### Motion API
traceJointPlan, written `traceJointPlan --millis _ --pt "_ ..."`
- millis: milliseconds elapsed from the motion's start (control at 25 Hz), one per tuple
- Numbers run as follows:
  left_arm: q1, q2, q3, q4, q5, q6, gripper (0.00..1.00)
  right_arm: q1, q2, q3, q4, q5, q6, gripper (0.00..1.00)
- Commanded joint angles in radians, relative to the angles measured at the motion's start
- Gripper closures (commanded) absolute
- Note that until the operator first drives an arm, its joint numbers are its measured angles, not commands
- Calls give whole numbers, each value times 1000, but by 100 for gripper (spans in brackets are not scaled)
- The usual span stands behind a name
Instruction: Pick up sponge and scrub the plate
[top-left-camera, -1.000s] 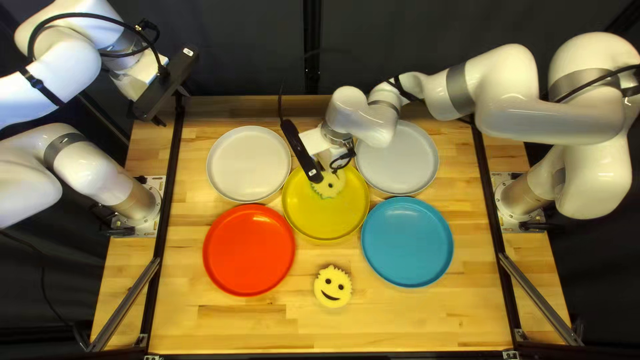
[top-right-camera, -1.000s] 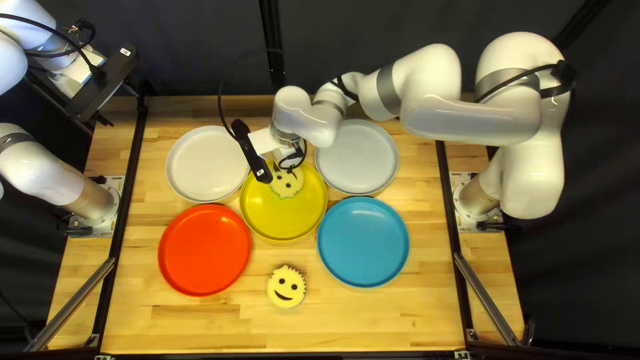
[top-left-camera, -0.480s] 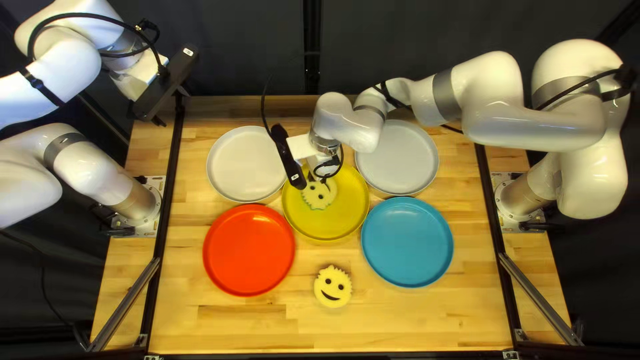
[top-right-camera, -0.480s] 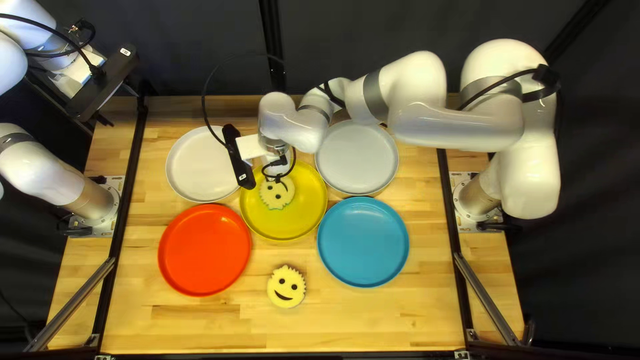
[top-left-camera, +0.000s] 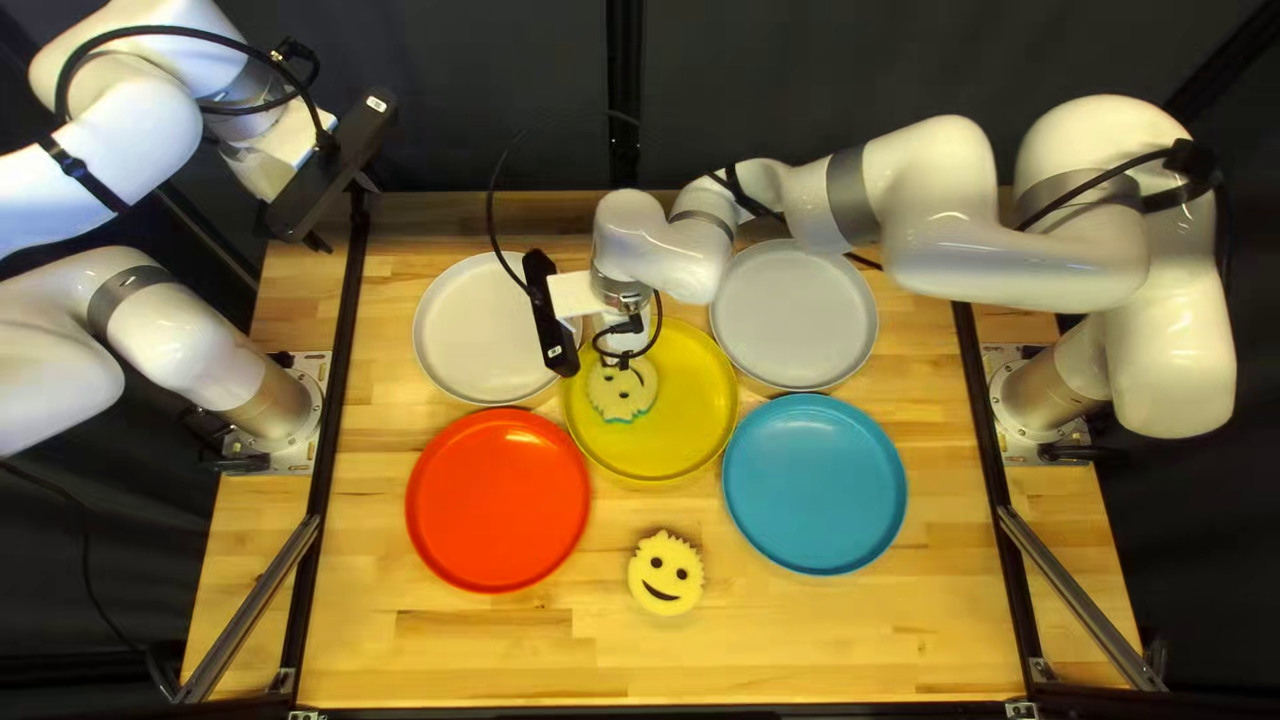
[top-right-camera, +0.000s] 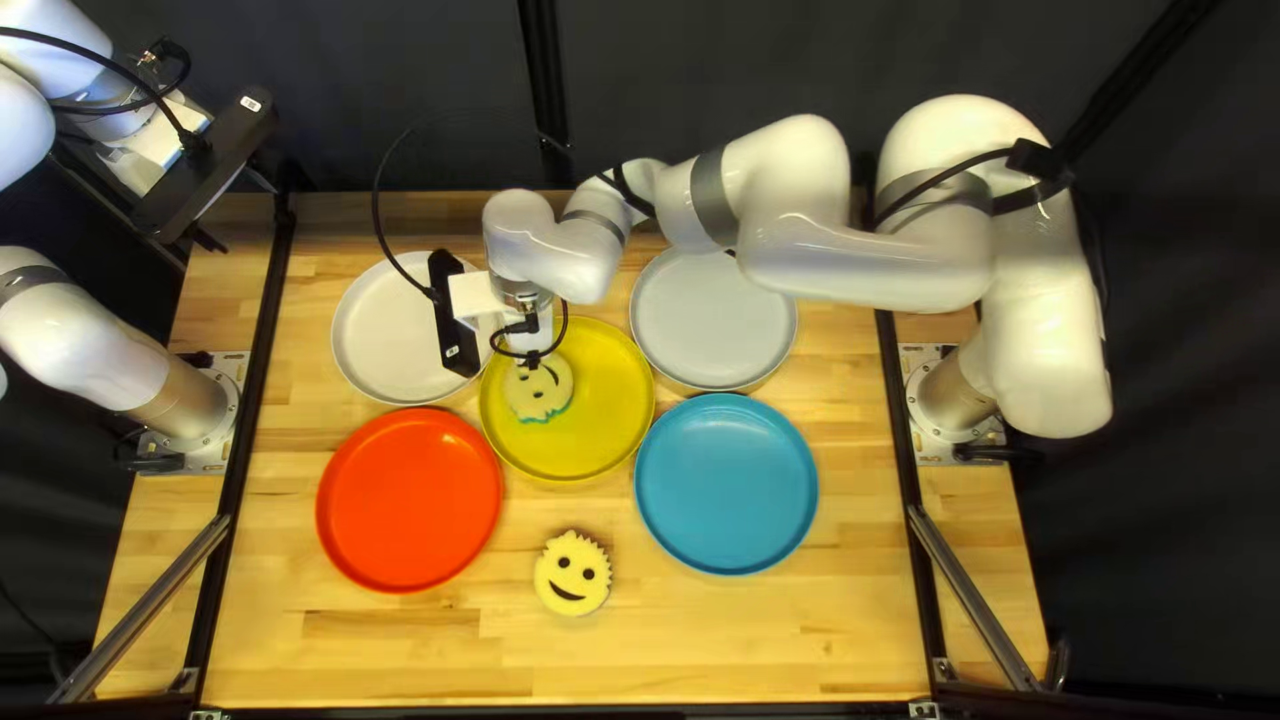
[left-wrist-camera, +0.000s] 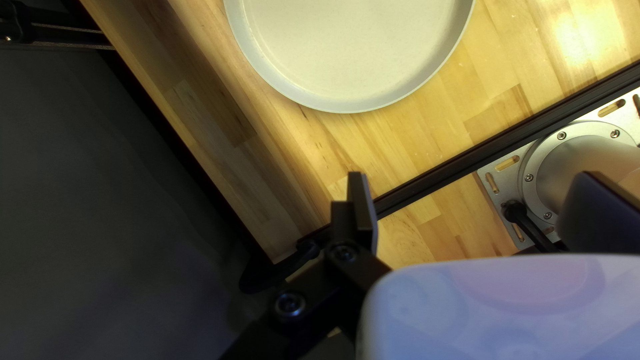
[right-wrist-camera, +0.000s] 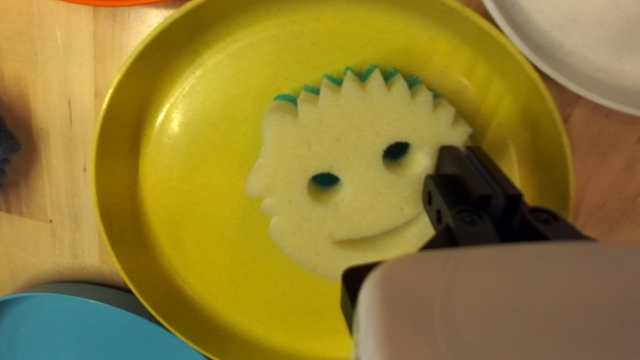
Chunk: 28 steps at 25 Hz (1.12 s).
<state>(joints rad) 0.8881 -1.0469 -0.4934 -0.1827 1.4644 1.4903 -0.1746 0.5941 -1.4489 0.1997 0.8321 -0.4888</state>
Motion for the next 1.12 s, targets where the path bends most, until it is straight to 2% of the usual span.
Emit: traceJointPlan --millis 40,680,1120 --pt "0 0 0 0 0 0 0 -12 -16 15 -1 3 10 100" --pt "0 0 0 0 0 0 0 85 -9 15 -28 -44 74 100" --pt "0 0 0 0 0 0 0 -18 -34 36 -4 -21 -14 100"
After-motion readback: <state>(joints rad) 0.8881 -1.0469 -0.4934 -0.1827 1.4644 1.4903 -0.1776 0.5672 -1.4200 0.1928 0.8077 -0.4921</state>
